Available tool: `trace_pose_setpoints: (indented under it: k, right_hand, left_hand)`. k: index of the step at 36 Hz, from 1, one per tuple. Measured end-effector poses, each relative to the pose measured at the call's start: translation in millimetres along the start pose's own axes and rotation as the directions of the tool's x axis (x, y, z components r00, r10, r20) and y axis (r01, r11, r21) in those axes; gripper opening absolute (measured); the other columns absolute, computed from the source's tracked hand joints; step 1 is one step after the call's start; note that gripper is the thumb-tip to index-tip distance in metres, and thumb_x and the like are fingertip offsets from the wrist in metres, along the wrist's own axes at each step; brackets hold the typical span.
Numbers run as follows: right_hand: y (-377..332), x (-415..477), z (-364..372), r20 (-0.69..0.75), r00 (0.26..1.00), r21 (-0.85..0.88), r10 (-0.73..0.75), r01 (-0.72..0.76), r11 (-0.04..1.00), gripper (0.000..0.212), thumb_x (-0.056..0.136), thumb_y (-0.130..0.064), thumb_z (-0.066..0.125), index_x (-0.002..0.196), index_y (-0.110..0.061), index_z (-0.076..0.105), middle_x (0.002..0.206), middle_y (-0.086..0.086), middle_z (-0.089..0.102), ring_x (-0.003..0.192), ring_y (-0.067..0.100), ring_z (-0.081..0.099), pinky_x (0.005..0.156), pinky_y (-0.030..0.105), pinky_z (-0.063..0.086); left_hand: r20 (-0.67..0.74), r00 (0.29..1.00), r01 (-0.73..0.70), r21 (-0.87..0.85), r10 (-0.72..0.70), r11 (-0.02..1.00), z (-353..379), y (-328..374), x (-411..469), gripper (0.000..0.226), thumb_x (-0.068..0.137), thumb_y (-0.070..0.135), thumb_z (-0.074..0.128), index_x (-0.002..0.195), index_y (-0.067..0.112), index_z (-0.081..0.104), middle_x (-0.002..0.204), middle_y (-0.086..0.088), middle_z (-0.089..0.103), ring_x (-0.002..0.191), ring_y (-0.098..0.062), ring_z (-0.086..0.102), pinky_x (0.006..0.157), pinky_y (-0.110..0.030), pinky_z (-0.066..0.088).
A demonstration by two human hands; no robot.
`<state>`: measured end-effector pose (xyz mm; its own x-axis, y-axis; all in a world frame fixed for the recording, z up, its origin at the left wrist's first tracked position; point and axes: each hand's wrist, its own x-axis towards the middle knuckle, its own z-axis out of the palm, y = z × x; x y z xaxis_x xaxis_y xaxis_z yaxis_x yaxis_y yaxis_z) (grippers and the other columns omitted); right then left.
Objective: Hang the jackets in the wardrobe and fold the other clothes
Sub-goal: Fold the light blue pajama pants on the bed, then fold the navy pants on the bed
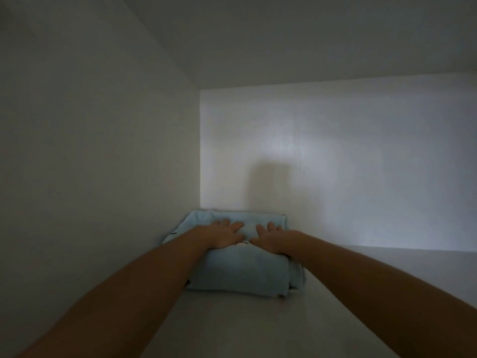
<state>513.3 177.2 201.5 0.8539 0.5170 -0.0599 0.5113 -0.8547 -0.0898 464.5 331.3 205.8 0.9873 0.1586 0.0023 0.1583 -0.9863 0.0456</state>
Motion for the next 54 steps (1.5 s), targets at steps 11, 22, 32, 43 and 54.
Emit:
trace_pose_setpoints:
  k: [11, 22, 32, 43, 54]
  right_hand:
    - [10, 52, 4, -0.023, 0.996, -0.005, 0.091, -0.092, 0.996, 0.089, 0.088, -0.074, 0.027, 0.151, -0.028, -0.014, 0.158, 0.012, -0.021, 0.146, 0.035, -0.009, 0.115, 0.062, 0.005]
    - [34, -18, -12, -0.055, 0.998, 0.104, 0.043, -0.037, 0.994, 0.070, 0.100, -0.055, 0.021, 0.151, -0.007, 0.020, 0.157, 0.017, 0.022, 0.141, 0.030, 0.029, 0.113, 0.037, 0.022]
    - [109, -189, -28, -0.393, 0.917, -0.076, 0.066, -0.103, 0.992, 0.057, 0.098, -0.055, 0.029, 0.147, -0.025, 0.029, 0.149, 0.006, 0.039, 0.133, 0.028, 0.041, 0.108, 0.046, 0.029]
    - [199, -526, 3, -0.648, 0.703, -0.024, 0.293, -0.403, 0.915, 0.042, 0.099, -0.038, 0.041, 0.137, -0.021, 0.044, 0.136, 0.004, 0.050, 0.119, 0.027, 0.051, 0.098, 0.037, 0.041]
    - [204, -932, 105, -0.747, 0.323, 0.232, 0.581, -0.692, 0.684, 0.025, 0.096, -0.028, 0.047, 0.120, -0.024, 0.055, 0.115, -0.010, 0.060, 0.098, 0.005, 0.058, 0.082, 0.028, 0.051]
  left_hand:
    - [-0.048, 0.999, -0.022, 0.021, 0.023, 1.000, 8, -10, 52, 0.066, 0.097, 0.058, 0.025, 0.152, 0.031, 0.000, 0.161, -0.008, -0.002, 0.147, -0.027, 0.003, 0.116, -0.055, 0.008]
    - [-0.158, 0.940, 0.291, -0.092, -0.303, 0.952, -6, -25, 23, 0.073, 0.096, 0.061, 0.022, 0.151, 0.012, 0.023, 0.157, -0.014, 0.021, 0.142, -0.032, 0.025, 0.116, -0.046, 0.020]
    - [-0.484, 0.852, -0.069, 0.271, 0.198, 0.960, -37, 110, -79, 0.044, 0.097, 0.046, 0.034, 0.128, 0.016, 0.043, 0.126, -0.007, 0.052, 0.113, -0.025, 0.052, 0.096, -0.039, 0.039]
    - [-0.607, 0.386, -0.670, 0.333, 0.695, 0.663, -34, 363, -309, 0.031, 0.094, 0.042, 0.041, 0.111, 0.020, 0.055, 0.105, 0.002, 0.064, 0.092, -0.023, 0.060, 0.075, -0.030, 0.044]
    - [-0.817, 0.020, -0.995, -0.074, 0.577, -0.070, 37, 587, -609, 0.017, 0.084, 0.035, 0.049, 0.086, 0.023, 0.062, 0.080, 0.013, 0.064, 0.072, -0.016, 0.061, 0.062, -0.030, 0.049]
